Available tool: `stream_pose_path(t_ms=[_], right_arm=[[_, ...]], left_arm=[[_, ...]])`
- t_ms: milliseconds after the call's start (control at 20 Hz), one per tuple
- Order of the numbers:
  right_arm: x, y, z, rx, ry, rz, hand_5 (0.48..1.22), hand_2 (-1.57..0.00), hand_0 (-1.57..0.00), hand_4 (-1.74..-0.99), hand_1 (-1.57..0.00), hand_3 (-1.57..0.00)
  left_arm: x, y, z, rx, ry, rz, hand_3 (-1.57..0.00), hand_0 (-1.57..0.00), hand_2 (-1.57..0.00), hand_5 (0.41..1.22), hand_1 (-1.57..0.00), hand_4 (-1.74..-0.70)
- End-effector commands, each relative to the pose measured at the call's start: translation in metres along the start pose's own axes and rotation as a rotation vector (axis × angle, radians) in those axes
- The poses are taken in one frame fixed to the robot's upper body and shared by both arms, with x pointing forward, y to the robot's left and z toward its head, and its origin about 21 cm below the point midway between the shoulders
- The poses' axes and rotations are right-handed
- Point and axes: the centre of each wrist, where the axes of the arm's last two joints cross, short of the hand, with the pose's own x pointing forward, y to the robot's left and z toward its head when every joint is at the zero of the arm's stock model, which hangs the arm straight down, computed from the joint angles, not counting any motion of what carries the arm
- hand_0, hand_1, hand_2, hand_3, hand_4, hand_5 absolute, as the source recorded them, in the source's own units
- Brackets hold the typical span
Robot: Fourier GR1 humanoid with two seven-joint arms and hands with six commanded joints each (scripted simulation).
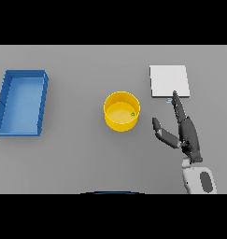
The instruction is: Pick up the red beaker and tilt it to pour out 1 green nut into yellow bowl. Pick up the yellow bowl and place it on the metallic measuring scale.
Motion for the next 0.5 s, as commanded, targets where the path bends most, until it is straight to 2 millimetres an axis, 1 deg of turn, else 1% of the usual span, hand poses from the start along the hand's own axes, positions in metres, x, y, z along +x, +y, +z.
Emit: stream_pose_path(t_ms=[0,50,150,200,300,350,450], right_arm=[[-0.001,0.001,0.002,0.011,0.003,-0.019,0.657,0.0,0.0,-1.141,0.0,0.0],[-0.001,0.002,0.002,0.012,-0.008,-0.021,0.663,0.0,0.0,-1.148,0.0,0.0],[-0.001,0.001,0.002,0.016,0.002,-0.01,0.672,0.0,0.0,-1.165,0.0,0.0],[-0.003,0.004,0.001,0.018,0.0,-0.002,0.68,0.0,0.0,-1.168,0.0,0.0],[0.0,0.001,0.004,0.02,-0.018,0.012,0.696,0.0,0.0,-1.188,0.0,0.0],[0.0,0.002,0.003,0.022,-0.007,0.019,0.702,0.0,0.0,-1.191,0.0,0.0],[0.0,0.004,0.002,0.023,-0.012,0.013,0.703,0.0,0.0,-1.194,0.0,0.0]], left_arm=[[-0.009,-0.005,0.0,0.002,0.034,0.05,-1.54,-1.57,-1.57,1.221,-1.57,-1.74],[-0.026,-0.012,0.0,0.002,0.125,0.106,-1.55,-1.57,-1.57,1.221,-1.57,-1.74],[-0.045,-0.021,0.002,0.009,0.202,0.203,-1.56,-1.57,-1.57,1.221,-1.57,-1.74],[-0.052,-0.025,0.003,0.013,0.214,0.243,-1.52,-1.57,-1.57,1.221,-1.57,-1.74],[-0.07,-0.046,0.009,-0.012,0.285,0.302,-1.46,-1.57,-1.57,1.221,-1.57,-1.74],[-0.079,-0.052,0.012,-0.02,0.302,0.331,-1.43,-1.57,-1.57,1.221,-1.57,-1.74],[-0.091,-0.071,0.023,-0.029,0.328,0.394,-1.37,-1.57,-1.57,1.221,-1.57,-1.74]])
